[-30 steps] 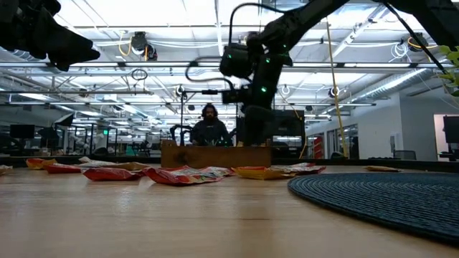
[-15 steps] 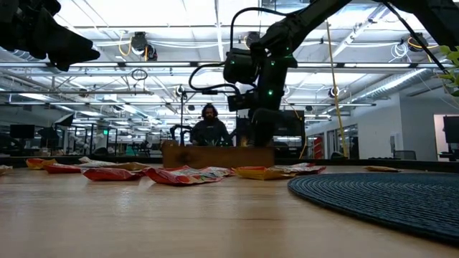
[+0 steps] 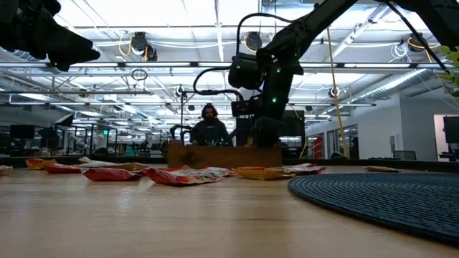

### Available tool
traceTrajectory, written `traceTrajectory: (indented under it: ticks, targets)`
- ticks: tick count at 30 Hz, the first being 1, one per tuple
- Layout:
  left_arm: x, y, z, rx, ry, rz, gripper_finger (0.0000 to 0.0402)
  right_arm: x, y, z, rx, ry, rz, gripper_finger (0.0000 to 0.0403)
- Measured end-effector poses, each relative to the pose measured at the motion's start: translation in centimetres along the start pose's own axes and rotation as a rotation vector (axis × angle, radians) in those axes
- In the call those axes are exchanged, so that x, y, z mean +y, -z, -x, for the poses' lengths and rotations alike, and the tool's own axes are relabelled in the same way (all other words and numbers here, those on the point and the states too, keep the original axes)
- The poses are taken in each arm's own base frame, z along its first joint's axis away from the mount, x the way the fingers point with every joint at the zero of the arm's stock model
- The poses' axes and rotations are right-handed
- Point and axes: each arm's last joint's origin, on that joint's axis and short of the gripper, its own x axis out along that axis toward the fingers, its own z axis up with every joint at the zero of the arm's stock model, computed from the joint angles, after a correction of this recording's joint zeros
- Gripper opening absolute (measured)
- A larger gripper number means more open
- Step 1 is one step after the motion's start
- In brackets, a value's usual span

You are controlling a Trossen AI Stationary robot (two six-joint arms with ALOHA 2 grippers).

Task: Pick & Place Tea
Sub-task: Put the yellow tea bag into the right section wooden organizer

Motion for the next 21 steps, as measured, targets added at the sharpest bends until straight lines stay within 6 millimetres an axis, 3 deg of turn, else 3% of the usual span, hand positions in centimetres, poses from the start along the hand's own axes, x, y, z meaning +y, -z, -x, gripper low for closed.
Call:
traceTrajectory:
  ticks: [8, 21]
  targets:
    - [0.0, 0.0, 0.0, 0.0, 0.0, 0.0, 0.02, 1.6, -0.4, 0.0, 0.043, 0.22, 0.081, 0.0]
    - [0.0, 0.0, 0.0, 0.0, 0.0, 0.0, 0.02, 3.1, -1.4, 0.3, -0.005, 0.389, 0.126, 0.0]
